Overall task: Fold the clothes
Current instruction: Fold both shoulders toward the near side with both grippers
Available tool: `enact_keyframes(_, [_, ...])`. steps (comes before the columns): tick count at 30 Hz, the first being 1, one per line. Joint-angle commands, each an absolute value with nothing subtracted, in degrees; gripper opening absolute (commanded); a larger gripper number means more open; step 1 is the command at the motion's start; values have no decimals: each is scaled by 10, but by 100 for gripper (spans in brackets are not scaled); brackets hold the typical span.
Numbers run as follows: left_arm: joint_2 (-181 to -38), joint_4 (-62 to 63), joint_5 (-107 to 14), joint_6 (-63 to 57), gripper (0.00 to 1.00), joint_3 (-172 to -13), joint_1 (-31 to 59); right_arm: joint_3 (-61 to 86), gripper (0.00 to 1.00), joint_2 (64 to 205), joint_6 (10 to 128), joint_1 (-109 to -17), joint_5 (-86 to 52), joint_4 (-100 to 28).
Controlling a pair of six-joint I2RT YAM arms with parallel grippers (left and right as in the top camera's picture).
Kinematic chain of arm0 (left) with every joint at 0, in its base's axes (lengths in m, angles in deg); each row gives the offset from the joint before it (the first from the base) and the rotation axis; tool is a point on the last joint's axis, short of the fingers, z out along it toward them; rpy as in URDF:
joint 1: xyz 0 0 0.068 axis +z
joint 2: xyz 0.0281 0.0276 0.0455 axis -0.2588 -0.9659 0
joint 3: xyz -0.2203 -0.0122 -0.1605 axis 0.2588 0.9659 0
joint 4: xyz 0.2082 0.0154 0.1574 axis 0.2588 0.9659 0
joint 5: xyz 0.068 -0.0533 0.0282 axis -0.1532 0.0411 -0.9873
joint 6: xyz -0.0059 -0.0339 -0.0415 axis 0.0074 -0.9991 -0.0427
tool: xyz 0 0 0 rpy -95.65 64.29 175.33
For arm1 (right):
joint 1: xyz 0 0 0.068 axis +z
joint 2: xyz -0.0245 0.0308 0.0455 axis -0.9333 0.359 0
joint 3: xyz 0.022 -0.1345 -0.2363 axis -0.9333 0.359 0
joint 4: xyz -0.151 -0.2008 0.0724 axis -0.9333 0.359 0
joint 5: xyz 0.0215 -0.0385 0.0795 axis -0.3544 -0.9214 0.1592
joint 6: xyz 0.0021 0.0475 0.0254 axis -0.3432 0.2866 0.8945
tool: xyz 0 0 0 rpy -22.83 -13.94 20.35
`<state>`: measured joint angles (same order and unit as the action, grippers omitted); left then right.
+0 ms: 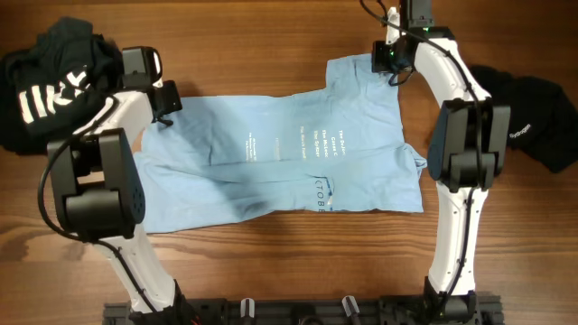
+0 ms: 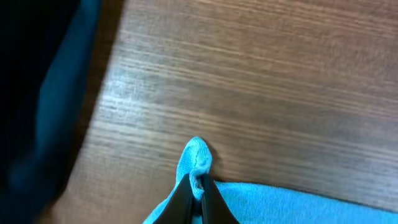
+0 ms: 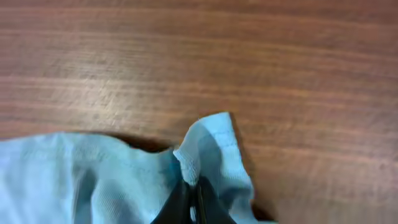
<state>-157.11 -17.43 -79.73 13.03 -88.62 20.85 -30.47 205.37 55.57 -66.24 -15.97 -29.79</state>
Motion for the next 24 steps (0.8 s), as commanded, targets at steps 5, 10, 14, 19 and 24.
enact_keyframes(5, [-1500,-117,-805,110,4,-885,213,-303,4,1955,567,-664,-125,-218])
enact_keyframes(10, [-1478,-74,-805,99,4,-885,213,-303,4,1909,567,-664,-125,-156])
enact_keyframes(14, [-1457,-29,-804,99,4,-885,213,-303,4,1887,567,-664,-125,-84])
enact_keyframes(19, [-1438,29,-805,67,4,-885,213,-303,4,1879,580,-668,-125,3])
enact_keyframes(24, [-1418,79,-805,49,4,-885,213,-303,4,1868,579,-675,-125,73])
